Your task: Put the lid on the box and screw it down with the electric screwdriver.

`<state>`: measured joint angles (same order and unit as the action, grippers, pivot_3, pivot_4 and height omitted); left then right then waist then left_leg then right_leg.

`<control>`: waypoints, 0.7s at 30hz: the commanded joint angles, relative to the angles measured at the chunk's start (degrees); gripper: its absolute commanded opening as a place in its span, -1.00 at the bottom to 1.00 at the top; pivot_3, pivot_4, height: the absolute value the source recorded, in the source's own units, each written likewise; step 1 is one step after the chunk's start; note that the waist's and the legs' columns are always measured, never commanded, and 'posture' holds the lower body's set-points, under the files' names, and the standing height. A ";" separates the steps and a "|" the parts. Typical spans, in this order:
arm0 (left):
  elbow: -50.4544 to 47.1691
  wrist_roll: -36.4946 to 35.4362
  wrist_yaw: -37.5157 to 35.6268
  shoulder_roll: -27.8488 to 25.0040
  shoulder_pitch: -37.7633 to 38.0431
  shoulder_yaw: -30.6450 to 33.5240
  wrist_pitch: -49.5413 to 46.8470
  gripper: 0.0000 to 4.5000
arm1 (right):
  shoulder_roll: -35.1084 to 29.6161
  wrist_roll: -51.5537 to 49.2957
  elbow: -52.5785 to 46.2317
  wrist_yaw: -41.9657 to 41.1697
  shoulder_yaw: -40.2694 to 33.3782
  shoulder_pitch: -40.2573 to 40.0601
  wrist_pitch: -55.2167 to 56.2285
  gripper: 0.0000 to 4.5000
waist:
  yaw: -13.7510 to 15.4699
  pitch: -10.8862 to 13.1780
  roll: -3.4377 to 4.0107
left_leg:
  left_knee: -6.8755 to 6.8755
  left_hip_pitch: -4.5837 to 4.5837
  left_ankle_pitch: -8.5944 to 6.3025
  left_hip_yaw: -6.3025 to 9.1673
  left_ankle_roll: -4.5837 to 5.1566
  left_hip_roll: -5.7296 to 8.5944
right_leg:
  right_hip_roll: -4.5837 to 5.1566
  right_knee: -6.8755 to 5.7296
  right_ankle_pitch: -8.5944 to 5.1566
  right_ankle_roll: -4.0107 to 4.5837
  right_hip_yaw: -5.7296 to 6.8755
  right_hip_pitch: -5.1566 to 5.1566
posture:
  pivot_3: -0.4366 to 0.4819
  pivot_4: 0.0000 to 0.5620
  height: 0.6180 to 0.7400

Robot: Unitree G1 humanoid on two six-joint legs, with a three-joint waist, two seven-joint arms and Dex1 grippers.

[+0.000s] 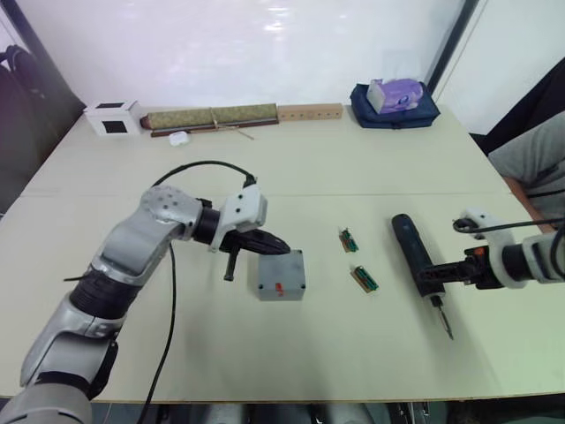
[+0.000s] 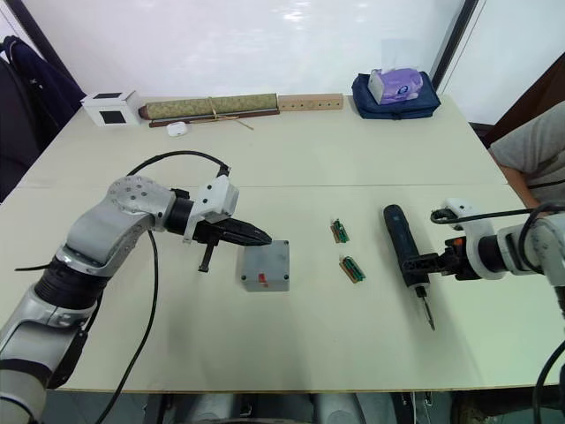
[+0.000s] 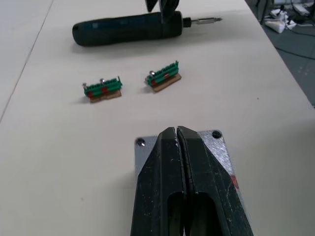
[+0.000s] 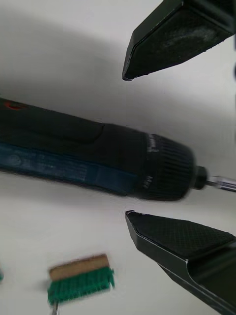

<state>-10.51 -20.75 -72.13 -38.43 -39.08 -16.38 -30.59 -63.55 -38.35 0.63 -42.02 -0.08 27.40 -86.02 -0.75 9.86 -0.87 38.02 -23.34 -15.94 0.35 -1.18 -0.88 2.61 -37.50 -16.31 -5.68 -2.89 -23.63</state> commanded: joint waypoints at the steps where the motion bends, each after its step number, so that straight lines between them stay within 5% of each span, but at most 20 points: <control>1: -3.68 -1.12 1.41 -0.72 0.94 2.19 -1.17 -1.00 | -0.28 1.62 -0.40 -1.21 1.98 1.89 2.44 0.98 | -0.02 0.00 0.00 | 0.03 -0.04 0.00 -0.01 0.00 0.01 | 0.04 -0.02 0.02 -0.04 -0.01 -0.04 | -0.05 -0.47 1.00; 10: -6.53 -2.27 4.91 -0.02 3.79 3.40 -3.33 -1.00 | -0.79 5.57 -1.75 -6.90 12.03 2.97 7.17 0.98 | -0.41 -0.03 -0.07 | 0.11 0.07 0.00 -0.01 0.00 0.03 | 0.02 0.05 0.08 -0.12 -0.01 0.14 | -0.05 -0.47 1.00; 18: -8.90 -3.17 8.11 -0.46 6.20 4.75 -5.66 -1.00 | 0.52 12.68 4.71 -9.55 18.39 6.73 10.99 -0.14 | -0.33 -0.12 -0.24 | 0.12 0.14 0.00 -0.01 0.00 0.01 | 0.00 0.05 0.09 -0.09 0.00 0.20 | -0.05 -0.47 1.00; 21: -8.63 -3.23 8.63 -0.46 6.26 5.12 -5.60 -1.00 | 0.36 13.95 4.63 -10.74 19.02 6.58 11.67 -0.21 | -0.32 -0.17 -0.33 | 0.13 0.18 0.00 -0.01 0.00 0.01 | 0.00 0.05 0.10 -0.09 0.00 0.25 | -0.05 -0.47 1.00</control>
<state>-17.49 -23.21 -63.86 -38.47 -32.27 -12.64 -36.20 -64.11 -25.07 4.68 -52.22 16.50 35.03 -74.58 -1.07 9.69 -1.20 38.16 -23.14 -15.94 0.35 -1.18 -0.88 2.61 -37.45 -16.21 -5.76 -2.88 -23.37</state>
